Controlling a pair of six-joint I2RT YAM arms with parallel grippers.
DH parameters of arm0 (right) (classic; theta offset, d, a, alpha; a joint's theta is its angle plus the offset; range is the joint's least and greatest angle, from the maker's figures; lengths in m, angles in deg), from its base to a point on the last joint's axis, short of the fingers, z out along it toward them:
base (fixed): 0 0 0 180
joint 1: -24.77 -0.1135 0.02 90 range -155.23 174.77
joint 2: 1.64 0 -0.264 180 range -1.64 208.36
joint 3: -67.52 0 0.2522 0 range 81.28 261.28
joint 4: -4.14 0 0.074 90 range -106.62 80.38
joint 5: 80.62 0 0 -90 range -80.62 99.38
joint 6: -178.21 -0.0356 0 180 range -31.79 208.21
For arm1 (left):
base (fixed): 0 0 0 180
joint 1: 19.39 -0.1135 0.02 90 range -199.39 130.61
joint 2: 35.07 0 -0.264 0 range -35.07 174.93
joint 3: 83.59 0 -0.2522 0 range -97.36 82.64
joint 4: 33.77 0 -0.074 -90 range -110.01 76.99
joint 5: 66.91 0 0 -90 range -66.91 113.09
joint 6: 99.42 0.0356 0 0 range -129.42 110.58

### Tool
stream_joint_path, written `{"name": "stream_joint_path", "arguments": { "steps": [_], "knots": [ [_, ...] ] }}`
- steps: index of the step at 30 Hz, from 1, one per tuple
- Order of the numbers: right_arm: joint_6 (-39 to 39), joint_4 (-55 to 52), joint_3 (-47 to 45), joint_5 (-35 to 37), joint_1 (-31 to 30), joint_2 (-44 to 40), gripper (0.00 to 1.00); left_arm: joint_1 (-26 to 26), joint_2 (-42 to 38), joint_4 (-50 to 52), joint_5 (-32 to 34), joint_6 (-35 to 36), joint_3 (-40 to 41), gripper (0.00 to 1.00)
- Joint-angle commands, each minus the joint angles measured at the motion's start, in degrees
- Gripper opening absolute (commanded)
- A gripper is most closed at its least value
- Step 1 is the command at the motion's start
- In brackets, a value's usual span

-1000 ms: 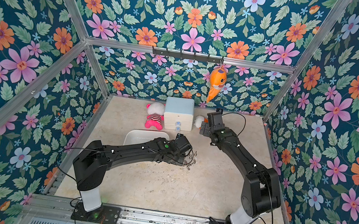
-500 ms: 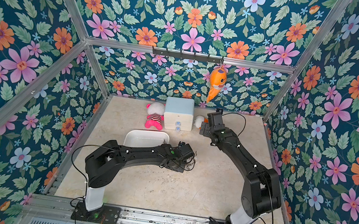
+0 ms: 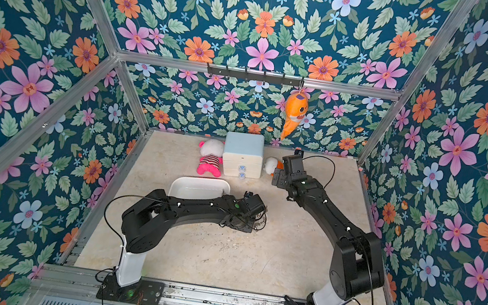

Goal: Take out the wing nut from the storage box
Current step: Place the wing nut at the center of the board, then pick up the wing nut from the storage box.

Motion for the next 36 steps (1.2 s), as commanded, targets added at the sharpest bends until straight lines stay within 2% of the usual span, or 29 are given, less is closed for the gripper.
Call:
{"name": "stream_joint_path", "arguments": {
  "steps": [1, 12, 22, 29, 36],
  "knots": [
    [-0.11, 0.83, 1.04, -0.15, 0.05, 0.54, 0.99, 0.0, -1.57, 0.7, 1.13, 0.38, -0.27, 0.37],
    [-0.3, 0.48, 1.48, -0.19, -0.01, 0.2, 0.99, -1.48, -8.87, 5.25, 5.56, 2.14, -3.7, 0.41],
    [-0.31, -0.22, 1.87, -0.03, -0.61, 0.55, 0.99, -12.26, -16.56, 5.96, 7.32, 6.57, -0.33, 0.44],
    [-0.12, -0.88, 2.63, 0.28, -0.61, 1.07, 0.99, -18.44, -16.99, 1.97, 4.98, 7.54, 3.39, 0.44],
    [-0.11, -1.54, 4.12, 0.54, -0.81, 1.99, 0.99, -20.68, -13.26, -2.17, 2.35, 7.96, 4.01, 0.43]
  ]
}}
